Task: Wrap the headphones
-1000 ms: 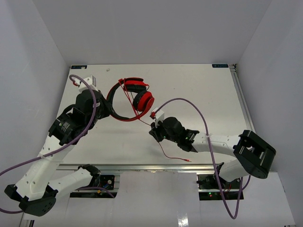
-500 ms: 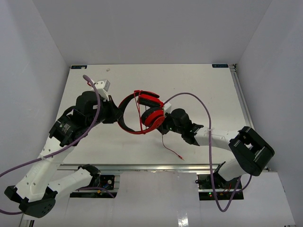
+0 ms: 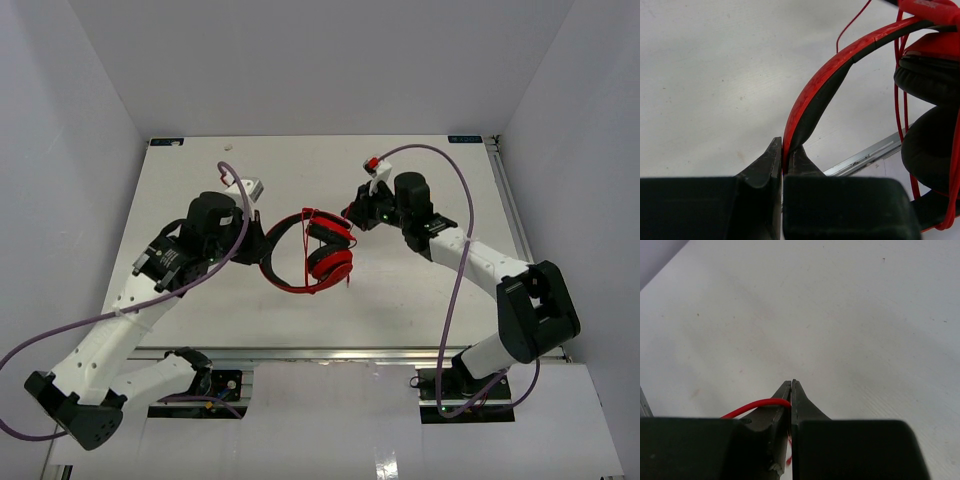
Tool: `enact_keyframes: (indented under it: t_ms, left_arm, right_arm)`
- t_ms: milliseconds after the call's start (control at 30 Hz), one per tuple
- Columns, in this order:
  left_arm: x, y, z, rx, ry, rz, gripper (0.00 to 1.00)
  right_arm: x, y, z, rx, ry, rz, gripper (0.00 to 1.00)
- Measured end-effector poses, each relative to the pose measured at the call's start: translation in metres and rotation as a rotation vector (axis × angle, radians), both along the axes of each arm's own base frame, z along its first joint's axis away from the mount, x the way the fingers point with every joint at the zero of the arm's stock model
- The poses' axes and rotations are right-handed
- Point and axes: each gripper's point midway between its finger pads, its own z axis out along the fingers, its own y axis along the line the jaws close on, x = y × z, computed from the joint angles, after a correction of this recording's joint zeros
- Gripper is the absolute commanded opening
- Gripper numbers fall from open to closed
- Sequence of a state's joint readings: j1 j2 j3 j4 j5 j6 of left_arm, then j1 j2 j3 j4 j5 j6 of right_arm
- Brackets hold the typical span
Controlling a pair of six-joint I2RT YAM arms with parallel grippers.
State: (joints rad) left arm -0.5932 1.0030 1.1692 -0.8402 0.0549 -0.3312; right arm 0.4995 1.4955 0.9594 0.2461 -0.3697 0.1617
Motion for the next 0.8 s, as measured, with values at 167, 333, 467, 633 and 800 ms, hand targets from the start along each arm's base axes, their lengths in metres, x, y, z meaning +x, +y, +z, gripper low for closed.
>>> enact_keyframes:
  t_ms: [167, 333, 467, 633, 800]
  left_arm:
    - [0.007, -0.011, -0.02, 0.025, 0.04, -0.046, 0.0]
    - [0.012, -0.024, -0.015, -0.011, 0.017, -0.094, 0.0]
    - [0.014, -0.034, -0.014, -0.026, 0.014, -0.139, 0.0]
    - [0.017, -0.04, -0.022, -0.013, 0.028, -0.163, 0.0]
    - [0.017, -0.045, -0.028, 0.005, 0.034, -0.177, 0.0]
  right_arm:
    - [0.012, 0.002, 0.037, -0.009, -0.016, 0.044, 0.08]
    - [0.024, 0.006, 0.042, -0.054, 0.02, 0.079, 0.08]
    - [0.026, 0.008, 0.039, -0.085, 0.062, 0.098, 0.08]
    - [0.03, 0.009, 0.052, -0.093, 0.06, 0.104, 0.09]
    - [0.033, 0.009, 0.062, -0.089, 0.04, 0.104, 0.11]
